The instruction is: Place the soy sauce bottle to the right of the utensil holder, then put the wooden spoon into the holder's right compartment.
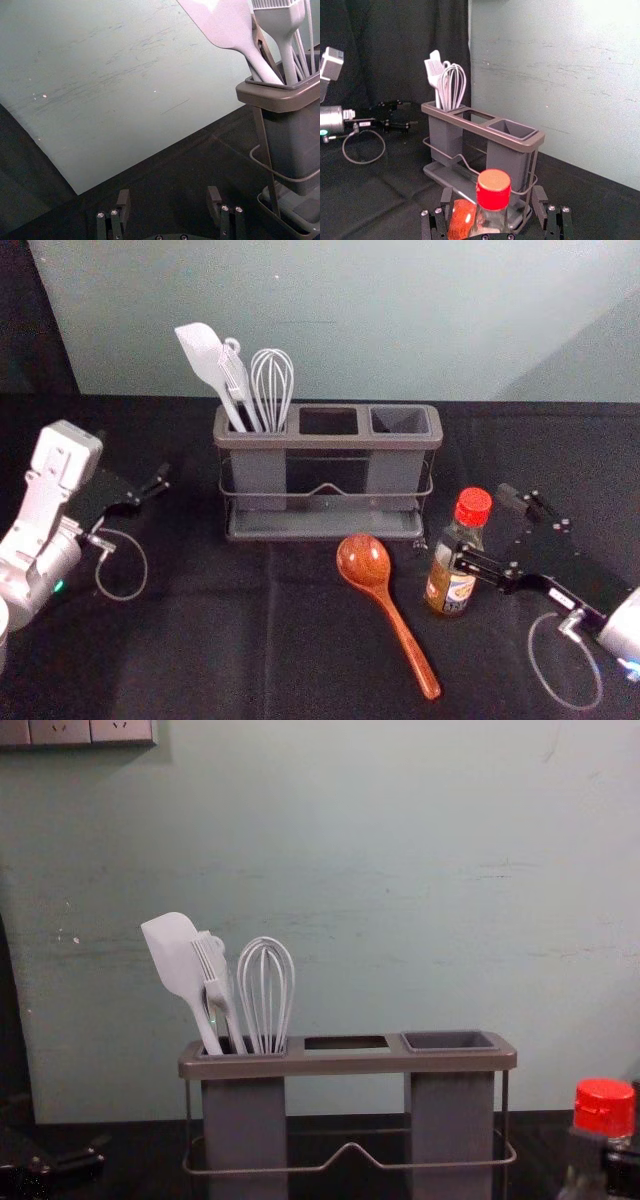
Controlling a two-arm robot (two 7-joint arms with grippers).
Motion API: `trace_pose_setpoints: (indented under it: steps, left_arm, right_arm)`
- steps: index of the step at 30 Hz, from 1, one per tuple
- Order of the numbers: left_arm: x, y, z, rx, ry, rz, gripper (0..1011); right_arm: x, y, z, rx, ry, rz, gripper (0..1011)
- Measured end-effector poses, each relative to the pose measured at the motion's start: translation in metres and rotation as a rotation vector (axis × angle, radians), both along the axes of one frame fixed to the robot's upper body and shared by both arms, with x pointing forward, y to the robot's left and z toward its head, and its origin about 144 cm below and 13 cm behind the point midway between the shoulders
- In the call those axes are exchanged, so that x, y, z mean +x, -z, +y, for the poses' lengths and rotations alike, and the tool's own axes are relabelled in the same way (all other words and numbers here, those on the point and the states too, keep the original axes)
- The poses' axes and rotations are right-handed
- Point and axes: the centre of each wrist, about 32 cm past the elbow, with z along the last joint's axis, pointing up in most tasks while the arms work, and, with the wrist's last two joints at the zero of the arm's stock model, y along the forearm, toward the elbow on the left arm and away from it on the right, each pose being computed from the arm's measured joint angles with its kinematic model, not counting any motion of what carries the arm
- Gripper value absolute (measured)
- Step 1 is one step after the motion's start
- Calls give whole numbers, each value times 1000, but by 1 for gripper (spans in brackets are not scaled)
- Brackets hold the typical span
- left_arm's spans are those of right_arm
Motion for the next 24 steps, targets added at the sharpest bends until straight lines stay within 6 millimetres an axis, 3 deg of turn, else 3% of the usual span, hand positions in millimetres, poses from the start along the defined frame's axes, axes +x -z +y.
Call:
trace_pose_setpoints:
  steps: [13,24]
  left_arm:
    - [0,0,0,0,0,0,1005]
    - [0,0,0,0,0,0,1005]
  right_arm:
    - [13,9,12,56,8,13,984]
    - [11,9,13,65,13,7,708]
